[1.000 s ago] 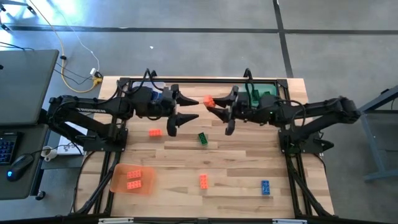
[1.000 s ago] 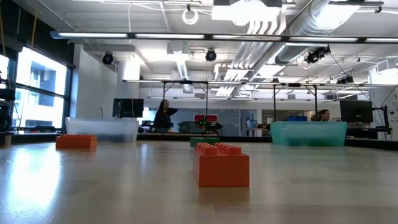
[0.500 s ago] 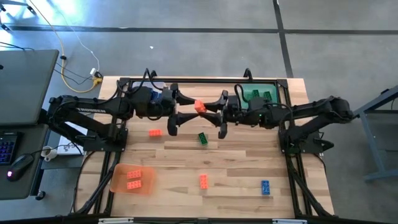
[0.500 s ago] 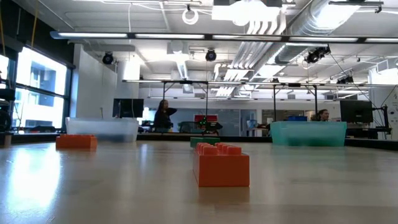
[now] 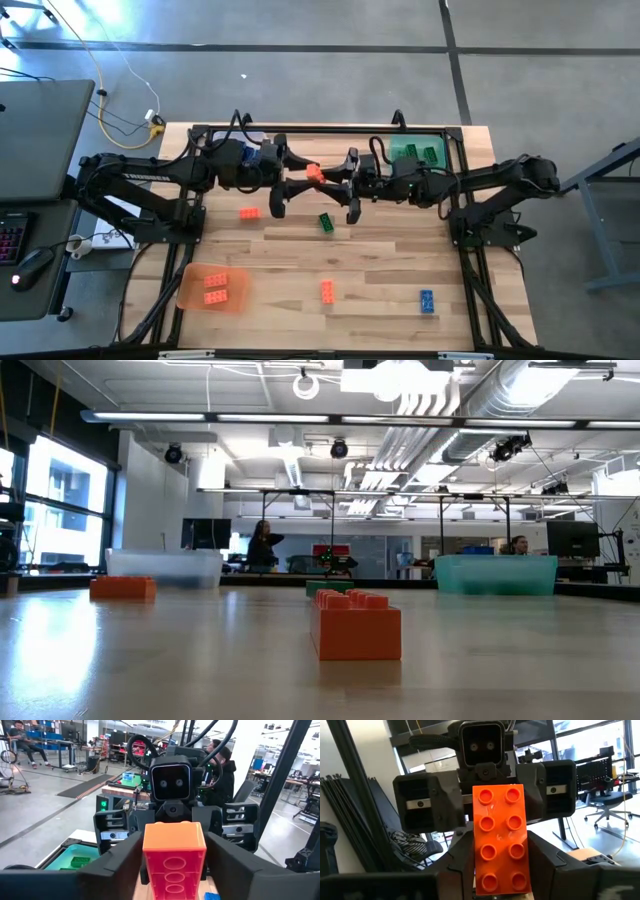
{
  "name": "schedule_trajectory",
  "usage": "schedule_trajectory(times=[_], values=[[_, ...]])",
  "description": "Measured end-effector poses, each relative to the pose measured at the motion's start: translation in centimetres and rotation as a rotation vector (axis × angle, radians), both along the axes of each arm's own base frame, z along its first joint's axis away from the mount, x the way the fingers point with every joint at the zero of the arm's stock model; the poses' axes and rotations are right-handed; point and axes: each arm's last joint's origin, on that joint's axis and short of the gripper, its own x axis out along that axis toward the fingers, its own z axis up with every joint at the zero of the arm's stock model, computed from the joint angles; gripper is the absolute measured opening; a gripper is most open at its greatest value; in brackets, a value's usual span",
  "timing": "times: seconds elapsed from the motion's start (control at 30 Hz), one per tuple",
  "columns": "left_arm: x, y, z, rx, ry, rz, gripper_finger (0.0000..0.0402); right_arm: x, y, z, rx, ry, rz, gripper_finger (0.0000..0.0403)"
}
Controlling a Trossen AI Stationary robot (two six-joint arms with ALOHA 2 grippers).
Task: Sort & place blocks by color
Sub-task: Put the orange game piece into the orange bin
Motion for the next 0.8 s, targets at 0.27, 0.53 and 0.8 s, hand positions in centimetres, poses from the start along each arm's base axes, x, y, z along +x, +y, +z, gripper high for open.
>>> schedule_trajectory(times=[0.27,0.53,0.8], values=[[0.0,0.0,0.0,-0.004,0.000,-0.005,0.0106,0.0,0.1,0.0,-0.010,0.004,0.027,0.0111],[0.0,-0.4,-0.5,-0.013,0.054,-0.043,0.0106,0.1,0.6,-0.3,0.004,0.032,0.034,0.0225],[-0.3,-2.2,-2.4,-0.106,0.259,-0.097,0.0106,0.0,0.9,-0.9,0.039,0.098,0.074,0.0279]])
